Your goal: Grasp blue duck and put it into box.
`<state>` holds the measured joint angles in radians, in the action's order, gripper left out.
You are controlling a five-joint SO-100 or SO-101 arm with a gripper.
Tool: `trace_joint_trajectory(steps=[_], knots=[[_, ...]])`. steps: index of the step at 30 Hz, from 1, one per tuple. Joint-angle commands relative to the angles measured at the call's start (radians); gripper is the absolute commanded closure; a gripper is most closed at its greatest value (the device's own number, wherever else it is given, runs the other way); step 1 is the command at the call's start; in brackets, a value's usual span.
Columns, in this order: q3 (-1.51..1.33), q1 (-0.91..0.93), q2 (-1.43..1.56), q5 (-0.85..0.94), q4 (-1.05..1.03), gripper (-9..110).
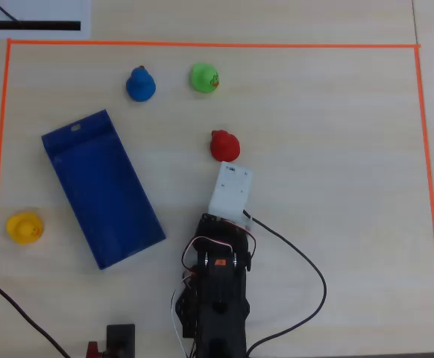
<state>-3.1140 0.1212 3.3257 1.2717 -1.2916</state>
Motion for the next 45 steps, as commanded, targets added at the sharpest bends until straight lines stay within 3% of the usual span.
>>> trace_joint_trajectory(steps=[1,19,30,37,45], knots=[[0.003,0.008,-0.015,-0.009,-0.017,100],[0.014,0.0,-0.032,0.012,0.04,101],[0.627,-0.094,-0.664,-0.074,0.175,101],[0.561,-0.034,-0.942,-0.038,0.466,101],[0.518,-0.012,-0.991,-0.023,0.534,101]])
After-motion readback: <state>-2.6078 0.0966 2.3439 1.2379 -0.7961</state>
